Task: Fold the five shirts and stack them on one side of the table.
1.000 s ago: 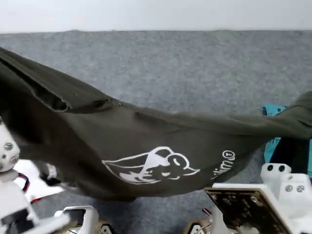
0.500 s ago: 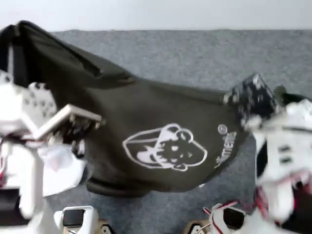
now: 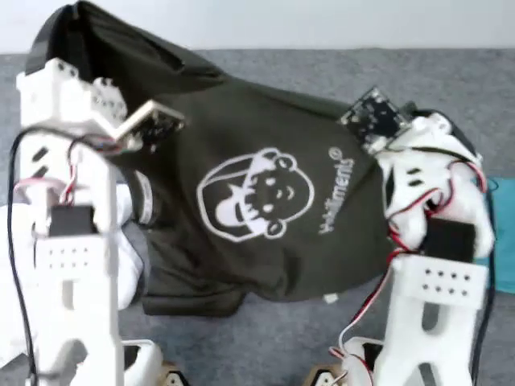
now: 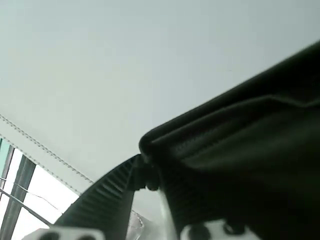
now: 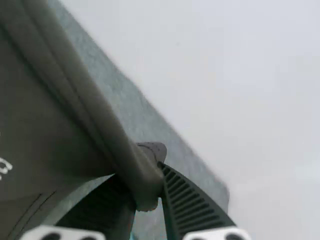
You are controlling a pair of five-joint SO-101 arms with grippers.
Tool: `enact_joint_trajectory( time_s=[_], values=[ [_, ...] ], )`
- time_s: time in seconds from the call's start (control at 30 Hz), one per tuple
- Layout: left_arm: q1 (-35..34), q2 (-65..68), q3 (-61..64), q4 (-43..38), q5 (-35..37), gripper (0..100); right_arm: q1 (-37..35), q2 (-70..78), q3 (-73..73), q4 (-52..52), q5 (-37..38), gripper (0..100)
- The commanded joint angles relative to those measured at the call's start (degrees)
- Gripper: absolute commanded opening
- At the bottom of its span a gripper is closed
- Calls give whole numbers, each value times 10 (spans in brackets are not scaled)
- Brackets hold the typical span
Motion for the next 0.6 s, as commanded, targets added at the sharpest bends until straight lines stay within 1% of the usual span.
enact_joint_trajectory(
  time_s=[0.0, 0.13, 0.27, 0.57],
  values=[
    [-2, 86, -65, -50, -6, 14, -11, 41, 7, -99, 9, 10],
    [0, 184, -138, -54, -6, 14, -10, 132, -20, -167, 9, 10],
    [1, 279, -225, -54, -6, 14, -7, 240, -88, -211, 9, 10],
    [-2, 450, -436, -51, -7, 14, -9, 467, -319, -223, 7, 10]
  ],
)
